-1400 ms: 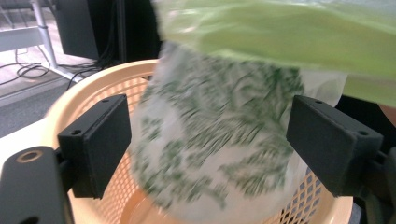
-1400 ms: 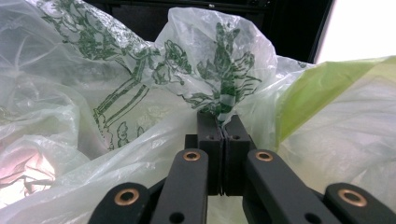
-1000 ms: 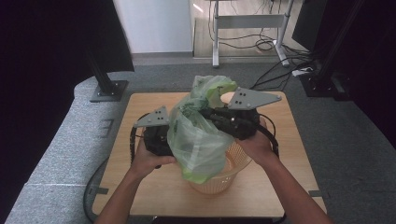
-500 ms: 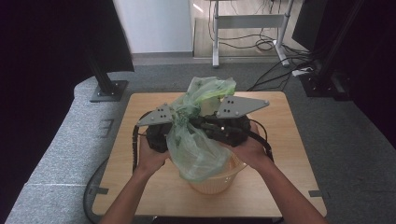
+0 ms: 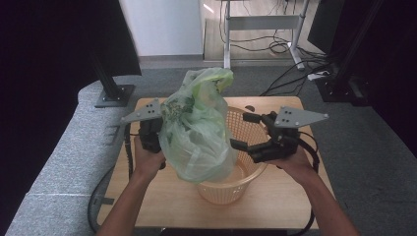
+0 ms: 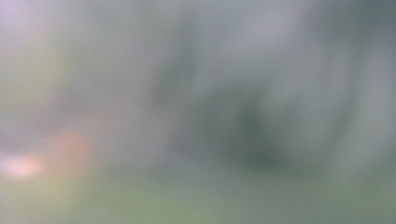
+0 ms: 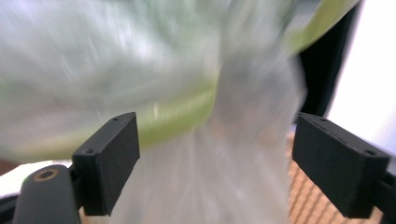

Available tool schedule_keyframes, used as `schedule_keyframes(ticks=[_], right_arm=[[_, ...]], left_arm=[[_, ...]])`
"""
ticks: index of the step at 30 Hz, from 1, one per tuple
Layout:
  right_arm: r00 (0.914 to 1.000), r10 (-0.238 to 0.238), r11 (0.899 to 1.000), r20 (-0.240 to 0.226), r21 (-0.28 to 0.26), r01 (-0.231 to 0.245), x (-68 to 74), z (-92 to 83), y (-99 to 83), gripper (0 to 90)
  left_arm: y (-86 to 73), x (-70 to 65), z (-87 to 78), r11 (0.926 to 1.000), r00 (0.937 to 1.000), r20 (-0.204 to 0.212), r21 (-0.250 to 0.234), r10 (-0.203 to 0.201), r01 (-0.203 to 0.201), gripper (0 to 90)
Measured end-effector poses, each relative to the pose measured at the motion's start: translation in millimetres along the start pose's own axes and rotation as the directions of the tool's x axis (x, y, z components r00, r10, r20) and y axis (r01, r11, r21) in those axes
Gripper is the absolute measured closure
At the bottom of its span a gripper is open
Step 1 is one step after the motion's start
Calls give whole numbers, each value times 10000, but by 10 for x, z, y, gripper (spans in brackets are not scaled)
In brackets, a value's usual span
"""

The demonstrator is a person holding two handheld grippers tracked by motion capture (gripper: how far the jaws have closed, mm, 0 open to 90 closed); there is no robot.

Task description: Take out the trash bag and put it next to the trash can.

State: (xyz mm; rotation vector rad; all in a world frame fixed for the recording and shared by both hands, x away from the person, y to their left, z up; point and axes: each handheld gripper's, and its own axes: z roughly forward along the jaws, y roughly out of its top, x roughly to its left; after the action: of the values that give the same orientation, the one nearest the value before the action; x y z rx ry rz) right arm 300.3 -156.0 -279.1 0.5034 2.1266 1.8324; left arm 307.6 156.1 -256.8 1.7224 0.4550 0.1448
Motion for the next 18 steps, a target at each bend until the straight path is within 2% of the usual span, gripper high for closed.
schedule_keyframes(ticks=[3,4,8,9,10,12,13,14,15,16,17,18], right_arm=[[9988,-387,9987,-308,312,396,48,165,-59,125],[9969,-682,9964,-382,478,700,101,281,-46,115],[9947,-924,9945,-442,446,944,157,395,-8,154],[9934,-1078,9932,-381,391,1093,173,413,4,198],[9899,-1393,9897,-267,283,1400,201,415,16,404],[9855,-1658,9852,-346,374,1671,214,420,20,555],[9855,-1658,9852,-346,374,1671,214,420,20,555],[9841,-1758,9834,-248,415,1767,220,422,19,626],[9833,-1816,9820,-103,511,1819,224,423,19,772],[9826,-1854,9812,-62,539,1855,228,422,19,822],[9826,-1854,9812,-62,539,1855,228,422,19,822],[9819,-1896,9803,-26,560,1894,230,421,20,851]], left_arm=[[54,-57,106,10000,9993,365,-20,32,-31,887],[75,-87,182,10000,9984,559,-7,48,-47,887],[88,-109,257,10000,9970,773,23,25,-27,886],[88,-109,272,10000,9967,816,12,12,-13,886],[85,-104,280,10000,9959,900,-26,-30,33,884],[78,-84,284,9999,9943,1060,-114,-105,118,882],[75,-71,279,9997,9930,1169,-140,-180,197,882],[71,-58,274,9995,9916,1269,-168,-253,277,880],[68,-47,267,9993,9910,1305,-189,-294,321,873],[64,-25,252,9988,9886,1452,-196,-410,443,854],[64,-25,252,9988,9886,1452,-196,-410,443,805],[63,-12,243,9986,9879,1481,-161,-469,499,805]])
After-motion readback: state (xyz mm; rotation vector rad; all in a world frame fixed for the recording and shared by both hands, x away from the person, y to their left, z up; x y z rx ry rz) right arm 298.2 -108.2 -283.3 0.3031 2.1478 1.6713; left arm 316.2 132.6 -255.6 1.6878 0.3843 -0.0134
